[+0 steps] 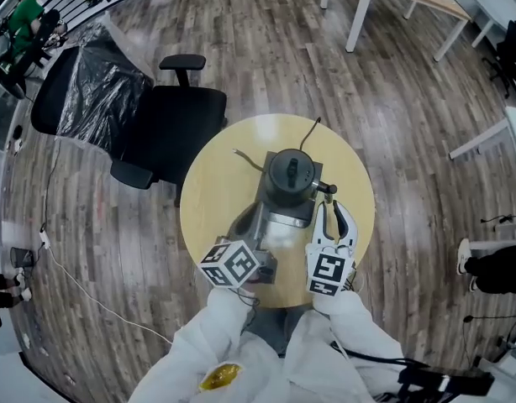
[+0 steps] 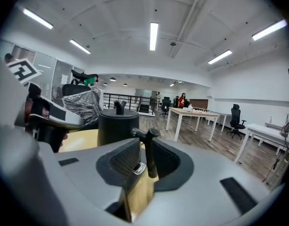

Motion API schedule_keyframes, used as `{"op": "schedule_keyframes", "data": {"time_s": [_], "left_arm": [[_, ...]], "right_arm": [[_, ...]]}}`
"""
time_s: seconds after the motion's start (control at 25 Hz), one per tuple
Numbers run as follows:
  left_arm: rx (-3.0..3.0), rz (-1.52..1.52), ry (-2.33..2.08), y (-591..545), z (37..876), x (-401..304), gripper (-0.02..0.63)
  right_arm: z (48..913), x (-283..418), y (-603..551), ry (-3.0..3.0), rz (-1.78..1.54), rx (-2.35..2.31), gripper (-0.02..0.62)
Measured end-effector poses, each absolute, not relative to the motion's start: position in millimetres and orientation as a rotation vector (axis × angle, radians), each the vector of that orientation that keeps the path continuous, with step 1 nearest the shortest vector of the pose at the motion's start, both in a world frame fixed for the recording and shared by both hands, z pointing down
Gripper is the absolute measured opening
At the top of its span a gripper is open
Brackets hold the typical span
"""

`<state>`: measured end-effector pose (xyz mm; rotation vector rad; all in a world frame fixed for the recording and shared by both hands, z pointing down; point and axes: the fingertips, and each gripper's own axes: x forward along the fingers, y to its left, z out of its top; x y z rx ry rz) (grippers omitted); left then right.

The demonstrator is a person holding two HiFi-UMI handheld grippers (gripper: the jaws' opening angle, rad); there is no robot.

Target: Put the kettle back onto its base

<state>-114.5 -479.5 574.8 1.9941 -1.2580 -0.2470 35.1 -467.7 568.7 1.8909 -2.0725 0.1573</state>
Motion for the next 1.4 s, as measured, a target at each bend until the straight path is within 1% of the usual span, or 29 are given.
{"op": "schedule_keyframes", "data": {"time_s": [0.08, 0.12, 0.2, 0.32, 0.48, 0.64, 1.0, 1.2, 1.4], "left_arm": [[2.143, -0.149, -1.277, -464.3, 554.8, -106.7, -0.004], [2.206, -0.108, -1.285, -455.7, 545.4, -103.1, -0.005], [2.304, -0.045, -1.285, -436.8, 528.6, -96.2, -0.005], [2.388, 0.053, -1.289, -404.3, 518.7, -89.9, -0.004], [2.383, 0.200, -1.358, -369.2, 538.7, -94.2, -0.005], [2.330, 0.156, -1.379, -360.0, 539.7, -102.9, -0.005], [2.328, 0.097, -1.372, -339.4, 532.3, -90.3, -0.003], [2.314, 0.080, -1.381, -309.2, 528.0, -69.5, -0.003], [2.304, 0.055, -1.431, -262.5, 521.9, -42.0, -0.003]], "right_arm": [[554.8, 30.7, -456.9, -2.113, 0.155, 1.861, 0.073], [547.8, 28.1, -451.2, -2.139, 0.160, 1.846, 0.043], [535.9, 21.1, -438.3, -2.200, 0.183, 1.803, 0.021], [526.6, 1.9, -414.5, -2.316, 0.217, 1.691, 0.012], [531.1, -23.9, -387.2, -2.400, 0.220, 1.552, 0.012], [533.7, -30.5, -380.4, -2.399, 0.228, 1.538, 0.012], [524.9, -4.3, -358.6, -2.403, 0.216, 1.575, 0.012], [511.6, 10.0, -335.3, -2.424, 0.185, 1.570, 0.012], [500.4, 33.9, -288.4, -2.467, 0.155, 1.544, 0.012]]}}
